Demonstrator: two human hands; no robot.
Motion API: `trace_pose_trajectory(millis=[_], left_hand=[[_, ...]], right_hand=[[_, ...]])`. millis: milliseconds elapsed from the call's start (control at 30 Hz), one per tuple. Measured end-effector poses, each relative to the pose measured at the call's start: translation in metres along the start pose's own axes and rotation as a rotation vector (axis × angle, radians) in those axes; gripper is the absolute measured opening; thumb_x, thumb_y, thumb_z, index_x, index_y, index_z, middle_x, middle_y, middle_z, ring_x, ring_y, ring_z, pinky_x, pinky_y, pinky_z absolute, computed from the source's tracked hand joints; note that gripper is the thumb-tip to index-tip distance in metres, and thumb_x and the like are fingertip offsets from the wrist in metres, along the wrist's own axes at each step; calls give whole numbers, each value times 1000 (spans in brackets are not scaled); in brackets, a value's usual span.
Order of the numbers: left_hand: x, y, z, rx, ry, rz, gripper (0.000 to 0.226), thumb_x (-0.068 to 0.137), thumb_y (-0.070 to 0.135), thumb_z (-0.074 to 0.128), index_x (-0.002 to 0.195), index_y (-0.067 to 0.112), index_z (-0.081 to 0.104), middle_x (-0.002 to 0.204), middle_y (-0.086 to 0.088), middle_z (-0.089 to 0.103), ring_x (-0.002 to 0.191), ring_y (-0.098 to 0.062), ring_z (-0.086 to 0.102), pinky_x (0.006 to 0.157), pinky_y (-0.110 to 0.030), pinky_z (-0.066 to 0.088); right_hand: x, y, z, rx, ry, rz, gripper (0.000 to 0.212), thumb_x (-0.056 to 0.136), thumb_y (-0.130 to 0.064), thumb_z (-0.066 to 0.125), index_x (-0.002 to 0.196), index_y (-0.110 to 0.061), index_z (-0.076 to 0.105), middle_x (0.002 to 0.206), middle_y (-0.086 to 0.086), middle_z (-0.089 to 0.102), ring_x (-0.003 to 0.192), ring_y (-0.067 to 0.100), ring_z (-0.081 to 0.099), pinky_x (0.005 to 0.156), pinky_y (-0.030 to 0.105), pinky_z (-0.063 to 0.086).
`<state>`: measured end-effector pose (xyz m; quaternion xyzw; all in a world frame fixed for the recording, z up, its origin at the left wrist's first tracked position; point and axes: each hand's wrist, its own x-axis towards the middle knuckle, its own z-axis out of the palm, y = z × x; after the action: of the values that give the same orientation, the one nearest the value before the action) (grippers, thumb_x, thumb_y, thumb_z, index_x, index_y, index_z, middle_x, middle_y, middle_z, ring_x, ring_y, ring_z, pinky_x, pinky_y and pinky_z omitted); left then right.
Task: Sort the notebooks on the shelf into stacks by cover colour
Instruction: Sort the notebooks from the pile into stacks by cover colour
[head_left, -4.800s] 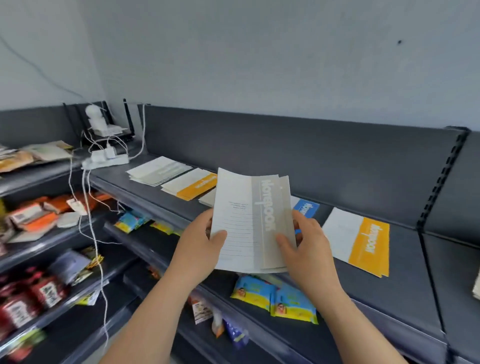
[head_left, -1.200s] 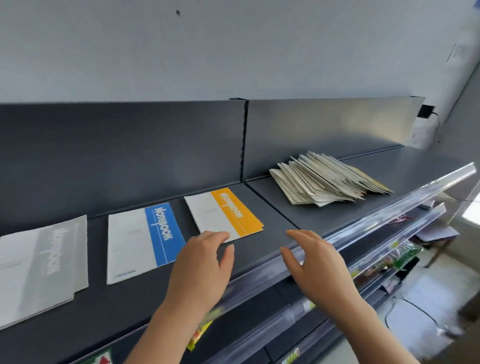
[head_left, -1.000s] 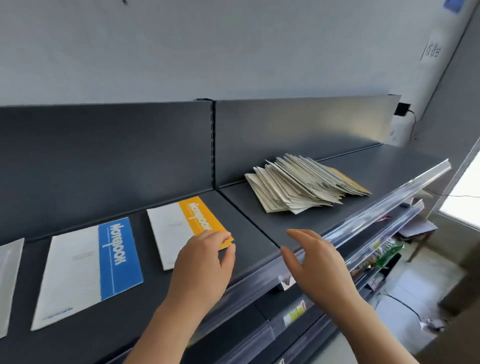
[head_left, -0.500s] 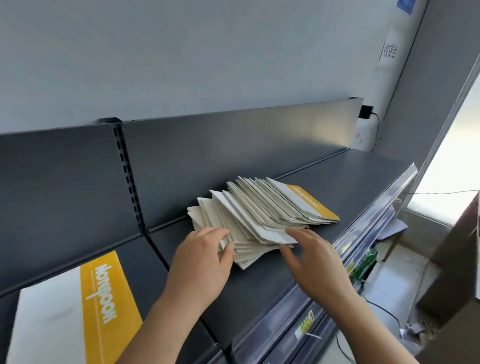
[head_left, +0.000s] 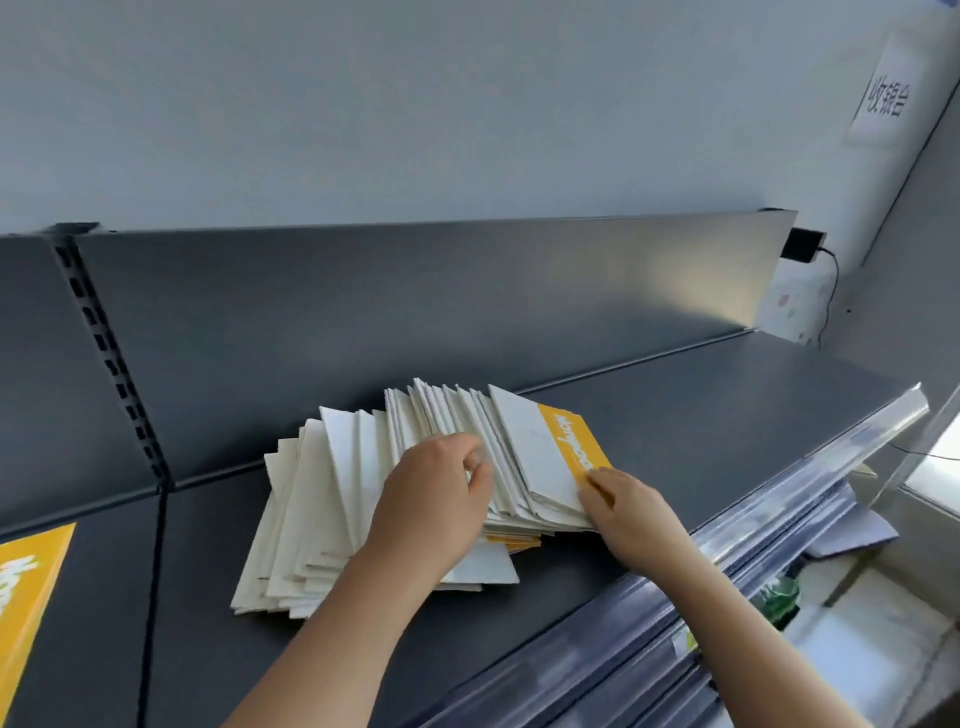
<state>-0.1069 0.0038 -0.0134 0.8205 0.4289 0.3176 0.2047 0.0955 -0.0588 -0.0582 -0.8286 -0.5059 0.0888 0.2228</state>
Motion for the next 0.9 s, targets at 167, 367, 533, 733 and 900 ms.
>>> trace_pose_trajectory(millis=[167, 367, 533, 733, 900], left_hand=[[16, 13, 22, 99, 23, -181, 30, 89, 41, 53, 72, 17, 56, 71, 4, 62, 67, -14, 58, 53, -29, 44], [22, 13, 19, 82, 63, -347, 16, 84, 30, 59, 81, 16, 53, 78, 3, 60, 69, -15, 58, 50, -27, 38], [18, 16, 16, 17, 111, -380, 12, 83, 24, 57, 90, 17, 50, 88, 5, 62, 78, -17, 60, 54, -29, 44], [15, 20, 23, 62, 101, -391, 19, 83, 27, 60, 98, 19, 51, 98, 10, 63, 82, -13, 61, 61, -29, 51], [9, 16, 22, -62, 115, -395, 21, 86, 21, 56, 107, 23, 58, 103, 12, 66, 88, -11, 63, 71, -36, 57]], right_hand=[[-3, -5, -2, 122, -113, -285, 35, 98, -35, 40, 125, -19, 57, 133, -8, 53, 122, 17, 45, 105, 31, 32], [-2, 8, -12, 224, -131, -305, 32, 98, -32, 42, 127, -23, 53, 129, -9, 54, 118, 11, 47, 94, 22, 36], [8, 23, -11, 108, -111, -231, 27, 99, -28, 35, 113, -17, 56, 111, 0, 61, 102, 18, 53, 86, 33, 47], [2, 21, -7, 175, -135, -356, 37, 101, -23, 34, 135, -25, 47, 140, -12, 46, 130, 10, 40, 114, 25, 23], [4, 20, -7, 289, -117, -296, 31, 100, -24, 36, 124, -23, 56, 120, -7, 60, 89, 4, 57, 75, 13, 43]])
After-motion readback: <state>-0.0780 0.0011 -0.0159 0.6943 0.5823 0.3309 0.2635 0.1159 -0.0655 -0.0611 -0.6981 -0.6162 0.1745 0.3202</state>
